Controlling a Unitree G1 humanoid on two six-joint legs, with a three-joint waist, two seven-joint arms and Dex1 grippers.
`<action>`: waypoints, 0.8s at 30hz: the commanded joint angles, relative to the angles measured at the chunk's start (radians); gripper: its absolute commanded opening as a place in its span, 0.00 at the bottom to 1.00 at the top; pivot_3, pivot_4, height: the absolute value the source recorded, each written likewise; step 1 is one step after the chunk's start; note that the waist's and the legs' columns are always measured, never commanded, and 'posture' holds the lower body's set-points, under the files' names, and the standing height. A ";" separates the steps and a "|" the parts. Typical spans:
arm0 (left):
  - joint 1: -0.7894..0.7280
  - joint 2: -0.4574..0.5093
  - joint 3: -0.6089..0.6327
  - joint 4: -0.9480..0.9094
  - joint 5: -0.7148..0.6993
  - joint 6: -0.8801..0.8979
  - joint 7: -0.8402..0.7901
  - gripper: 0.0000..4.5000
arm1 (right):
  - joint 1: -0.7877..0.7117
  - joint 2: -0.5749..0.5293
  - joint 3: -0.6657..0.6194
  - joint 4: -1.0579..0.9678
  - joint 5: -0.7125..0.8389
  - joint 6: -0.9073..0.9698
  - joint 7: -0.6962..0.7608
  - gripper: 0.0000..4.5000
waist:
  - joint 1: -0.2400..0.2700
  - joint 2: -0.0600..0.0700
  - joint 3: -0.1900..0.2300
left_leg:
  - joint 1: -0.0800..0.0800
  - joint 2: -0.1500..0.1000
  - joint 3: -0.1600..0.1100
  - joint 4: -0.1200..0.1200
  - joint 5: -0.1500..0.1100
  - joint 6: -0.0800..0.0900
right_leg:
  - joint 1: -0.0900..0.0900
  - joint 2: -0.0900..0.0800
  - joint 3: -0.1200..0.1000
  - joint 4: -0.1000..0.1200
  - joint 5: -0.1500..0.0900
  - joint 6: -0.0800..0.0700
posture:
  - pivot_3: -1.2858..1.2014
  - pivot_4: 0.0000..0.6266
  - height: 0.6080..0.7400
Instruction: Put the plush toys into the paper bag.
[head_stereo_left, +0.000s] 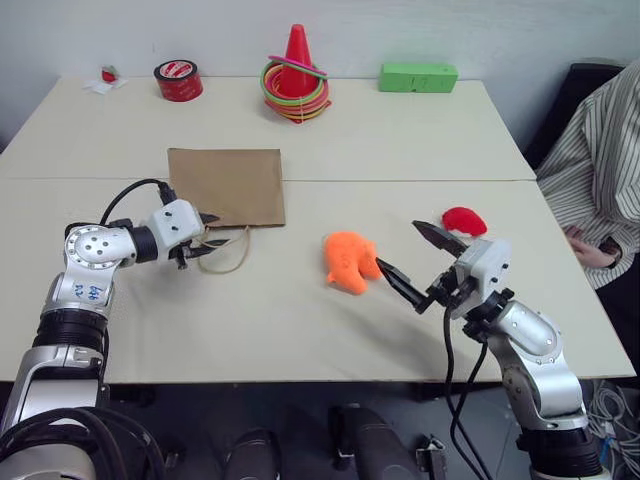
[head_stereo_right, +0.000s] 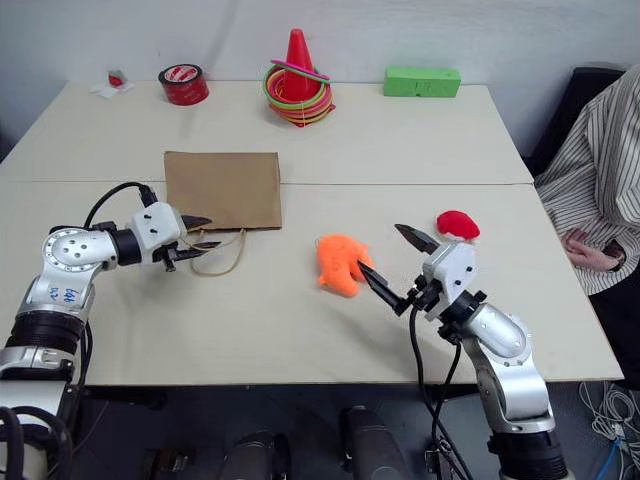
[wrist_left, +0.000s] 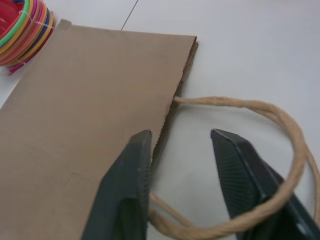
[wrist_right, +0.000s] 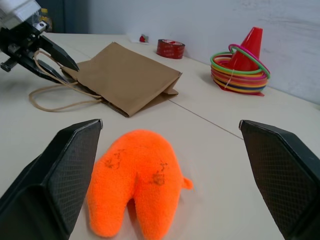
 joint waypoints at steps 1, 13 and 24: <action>-0.034 0.002 0.022 0.014 -0.020 -0.013 -0.007 0.17 | 0.001 -0.001 -0.007 -0.047 0.012 0.006 -0.007 1.00 | 0.000 0.000 0.000 | 0.000 0.000 0.000 0.001 0.000 0.000 | 0.001 0.000 0.000 0.001 0.000 0.000 | 0.52 0.24 1.00; 0.021 0.000 0.228 -0.515 -0.534 0.802 -0.050 0.00 | -0.014 -0.083 0.040 -0.111 0.122 0.095 0.150 0.96 | 0.028 0.002 0.001 | -0.025 -0.015 -0.046 0.009 0.011 0.010 | 0.001 -0.022 -0.034 0.001 0.001 0.004 | 0.52 0.24 1.00; 0.026 -0.066 0.305 -0.813 -0.746 1.232 0.217 0.00 | -0.360 0.125 0.360 0.084 -0.024 0.241 0.114 0.15 | 0.017 0.003 0.001 | -0.023 -0.015 -0.046 0.009 0.013 0.006 | 0.000 -0.019 -0.030 0.004 0.001 0.003 | 0.52 0.24 1.00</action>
